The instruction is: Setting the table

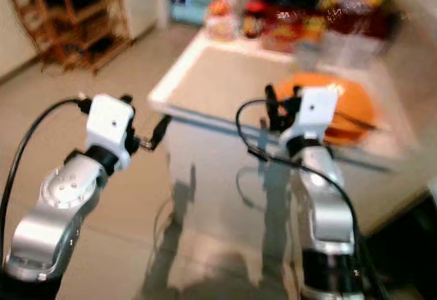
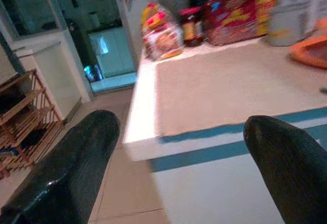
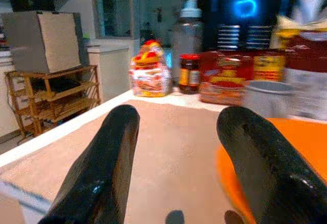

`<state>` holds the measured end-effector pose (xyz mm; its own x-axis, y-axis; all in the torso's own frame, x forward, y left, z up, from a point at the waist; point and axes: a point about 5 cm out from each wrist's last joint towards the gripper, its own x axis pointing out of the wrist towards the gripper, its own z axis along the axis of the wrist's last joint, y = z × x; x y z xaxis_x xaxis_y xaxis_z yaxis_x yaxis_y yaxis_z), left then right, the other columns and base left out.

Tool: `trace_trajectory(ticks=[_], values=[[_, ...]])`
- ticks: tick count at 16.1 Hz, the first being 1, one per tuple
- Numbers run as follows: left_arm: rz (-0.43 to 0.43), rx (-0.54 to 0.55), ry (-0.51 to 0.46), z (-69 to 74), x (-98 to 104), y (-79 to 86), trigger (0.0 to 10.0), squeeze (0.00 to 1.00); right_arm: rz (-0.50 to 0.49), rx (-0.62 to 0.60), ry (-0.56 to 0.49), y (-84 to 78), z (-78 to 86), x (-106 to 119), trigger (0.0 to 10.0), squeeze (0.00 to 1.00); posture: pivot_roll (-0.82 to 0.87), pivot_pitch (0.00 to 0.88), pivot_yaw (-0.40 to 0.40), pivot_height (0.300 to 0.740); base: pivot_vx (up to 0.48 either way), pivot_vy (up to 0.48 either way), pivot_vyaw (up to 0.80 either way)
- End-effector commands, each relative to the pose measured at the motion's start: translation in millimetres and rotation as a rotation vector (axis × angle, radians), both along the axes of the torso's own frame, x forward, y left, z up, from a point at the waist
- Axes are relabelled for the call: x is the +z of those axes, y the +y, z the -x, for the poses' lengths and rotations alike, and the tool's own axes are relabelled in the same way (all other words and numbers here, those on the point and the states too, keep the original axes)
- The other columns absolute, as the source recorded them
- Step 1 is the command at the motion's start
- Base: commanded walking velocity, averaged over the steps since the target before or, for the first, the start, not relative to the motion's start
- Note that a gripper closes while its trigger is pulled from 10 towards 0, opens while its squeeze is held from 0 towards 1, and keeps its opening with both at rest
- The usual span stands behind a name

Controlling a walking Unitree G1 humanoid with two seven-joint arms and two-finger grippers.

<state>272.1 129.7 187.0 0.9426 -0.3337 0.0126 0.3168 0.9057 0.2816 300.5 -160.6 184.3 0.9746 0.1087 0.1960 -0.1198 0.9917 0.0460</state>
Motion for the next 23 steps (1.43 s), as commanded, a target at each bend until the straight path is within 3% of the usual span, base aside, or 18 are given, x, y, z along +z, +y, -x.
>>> trace_trajectory(ticks=[1,4,7,10,14,20,23], values=[[-0.01,0.0,-0.01,-1.3,1.8,-0.2,10.0,0.0,-0.01,0.023,-0.014,5.3,0.4,3.6,10.0,0.0,0.01,0.0,-0.053,0.74,0.442,0.0,0.0],[0.028,-0.015,-0.021,-2.0,3.6,-2.0,10.0,0.0,-0.016,0.035,-0.02,10.0,4.3,3.3,10.0,0.0,0.0,0.0,-0.049,0.74,0.295,0.0,0.0],[-0.031,-0.036,-0.05,-1.7,4.8,-3.7,10.0,0.0,-0.014,0.051,-0.027,12.3,7.4,4.2,10.0,0.0,0.0,0.0,-0.043,0.74,0.0,0.0,0.0],[-0.026,-0.038,-0.055,-4.0,6.2,-4.3,10.0,0.0,-0.004,0.082,-0.054,15.9,10.6,11.2,10.0,0.0,-0.01,0.0,-0.035,0.74,0.0,-0.48,0.0],[-0.038,-0.056,-0.065,-4.4,7.8,-3.8,10.0,0.0,0.057,0.145,-0.012,19.4,13.6,19.2,10.0,0.0,-0.01,0.0,-0.031,0.74,0.0,-0.48,0.0],[-0.059,-0.129,-0.085,4.4,11.7,0.3,10.0,0.0,0.032,0.295,-0.031,23.6,39.0,47.8,10.0,0.0,-0.01,0.0,-0.035,0.74,0.0,-0.48,0.0],[-0.085,-0.227,-0.072,12.0,13.6,8.0,10.0,0.0,0.154,0.397,0.01,22.5,50.9,64.5,10.0,0.0,-0.03,0.0,-0.022,0.74,0.0,-0.153,0.0]])
